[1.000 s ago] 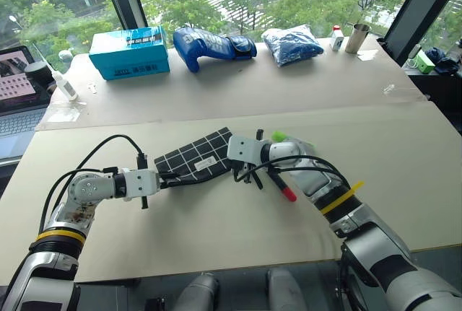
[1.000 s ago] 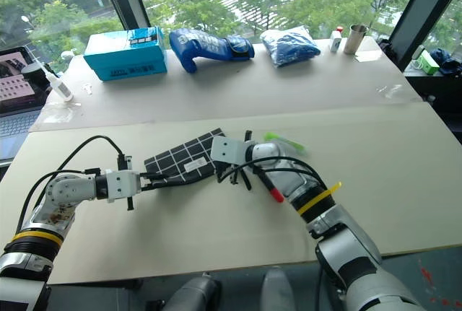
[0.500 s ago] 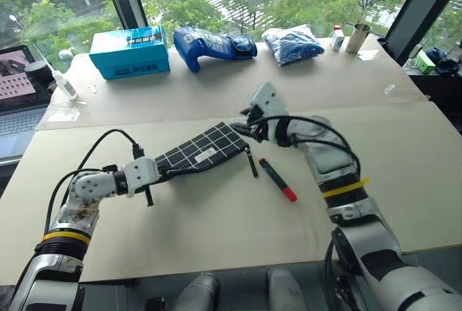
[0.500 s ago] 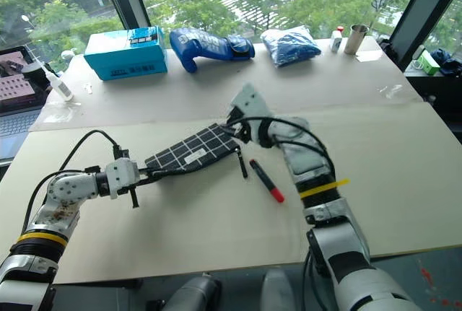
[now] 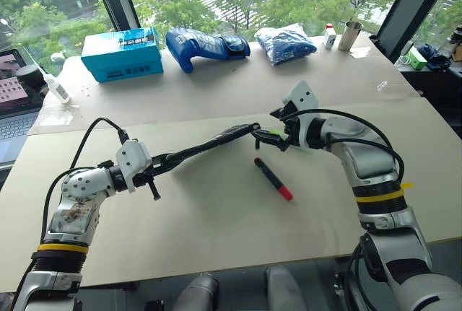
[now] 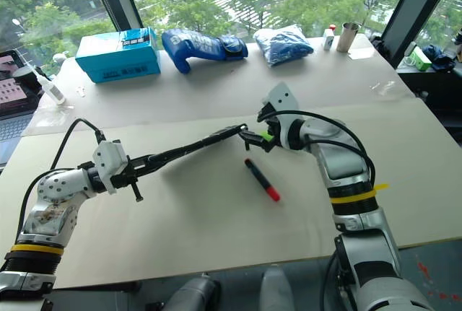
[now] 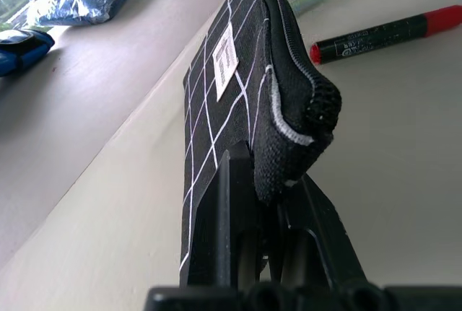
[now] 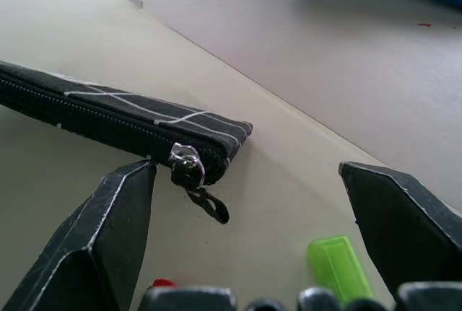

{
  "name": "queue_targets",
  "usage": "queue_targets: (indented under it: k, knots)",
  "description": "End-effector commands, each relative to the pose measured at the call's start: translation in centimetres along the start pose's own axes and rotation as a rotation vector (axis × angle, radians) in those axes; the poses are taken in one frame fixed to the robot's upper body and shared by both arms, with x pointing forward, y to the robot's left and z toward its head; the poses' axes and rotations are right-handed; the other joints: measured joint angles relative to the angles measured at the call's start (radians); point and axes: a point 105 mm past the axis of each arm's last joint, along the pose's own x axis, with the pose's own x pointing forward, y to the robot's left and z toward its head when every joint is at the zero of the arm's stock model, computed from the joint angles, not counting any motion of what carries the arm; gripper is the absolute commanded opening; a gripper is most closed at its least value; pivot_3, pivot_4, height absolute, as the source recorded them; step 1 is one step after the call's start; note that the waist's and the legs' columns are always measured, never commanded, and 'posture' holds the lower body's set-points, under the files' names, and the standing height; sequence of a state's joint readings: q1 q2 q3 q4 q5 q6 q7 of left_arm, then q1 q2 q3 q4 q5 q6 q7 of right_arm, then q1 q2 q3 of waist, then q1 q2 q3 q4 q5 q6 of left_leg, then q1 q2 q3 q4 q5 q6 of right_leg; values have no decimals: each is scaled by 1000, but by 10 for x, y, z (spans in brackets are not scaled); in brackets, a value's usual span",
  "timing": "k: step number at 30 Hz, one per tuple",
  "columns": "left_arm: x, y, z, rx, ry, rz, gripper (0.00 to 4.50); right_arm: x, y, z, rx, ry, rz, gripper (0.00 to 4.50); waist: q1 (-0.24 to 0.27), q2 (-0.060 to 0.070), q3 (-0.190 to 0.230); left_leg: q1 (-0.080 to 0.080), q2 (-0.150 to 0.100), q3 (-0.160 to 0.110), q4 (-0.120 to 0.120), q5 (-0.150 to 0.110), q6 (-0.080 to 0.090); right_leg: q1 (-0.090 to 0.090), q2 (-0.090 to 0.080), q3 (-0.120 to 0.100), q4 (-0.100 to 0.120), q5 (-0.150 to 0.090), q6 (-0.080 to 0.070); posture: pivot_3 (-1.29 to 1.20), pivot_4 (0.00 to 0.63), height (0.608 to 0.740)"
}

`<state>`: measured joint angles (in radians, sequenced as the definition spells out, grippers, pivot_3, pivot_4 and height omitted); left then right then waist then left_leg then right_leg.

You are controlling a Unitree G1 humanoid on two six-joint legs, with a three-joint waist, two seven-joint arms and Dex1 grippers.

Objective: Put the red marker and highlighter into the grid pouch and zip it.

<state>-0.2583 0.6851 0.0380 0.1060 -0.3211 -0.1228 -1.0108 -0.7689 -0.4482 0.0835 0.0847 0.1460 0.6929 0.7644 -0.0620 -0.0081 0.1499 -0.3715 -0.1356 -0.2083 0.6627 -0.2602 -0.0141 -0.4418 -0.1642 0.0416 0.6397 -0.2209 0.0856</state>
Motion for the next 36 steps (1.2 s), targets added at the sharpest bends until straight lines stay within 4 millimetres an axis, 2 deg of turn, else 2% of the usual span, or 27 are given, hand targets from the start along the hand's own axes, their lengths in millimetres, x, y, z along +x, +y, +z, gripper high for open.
queue_targets:
  k: [1,3,13,18,28,36]
  knots:
    - [-8,6,5,43,9,33,0,-19,-10,24,25,-99,1,4465,4,0,0,0,0,0,0,0,0,0,0,0,0,0,0,0,150,740]
    - [-9,7,4,38,9,42,0,-20,-7,22,33,-93,16,4465,8,0,0,0,-1,0,0,0,0,0,-1,0,0,0,0,0,150,740]
    - [-4,6,8,18,-20,57,0,3,26,-20,59,21,101,4465,12,0,0,0,0,1,0,0,0,0,0,0,0,0,0,0,150,740]
    - [-3,7,10,10,-31,66,0,15,35,-27,53,43,112,4465,15,0,0,0,0,1,1,0,0,0,0,0,0,0,0,0,150,740]
    - [1,3,11,3,-39,58,0,39,40,-31,-19,70,88,4465,15,0,0,0,0,1,1,0,0,0,0,0,0,0,0,0,150,740]
    - [1,-2,11,-3,-39,54,0,40,24,-28,-28,61,35,4465,15,0,0,0,0,1,1,0,0,0,0,0,0,0,0,0,150,740]
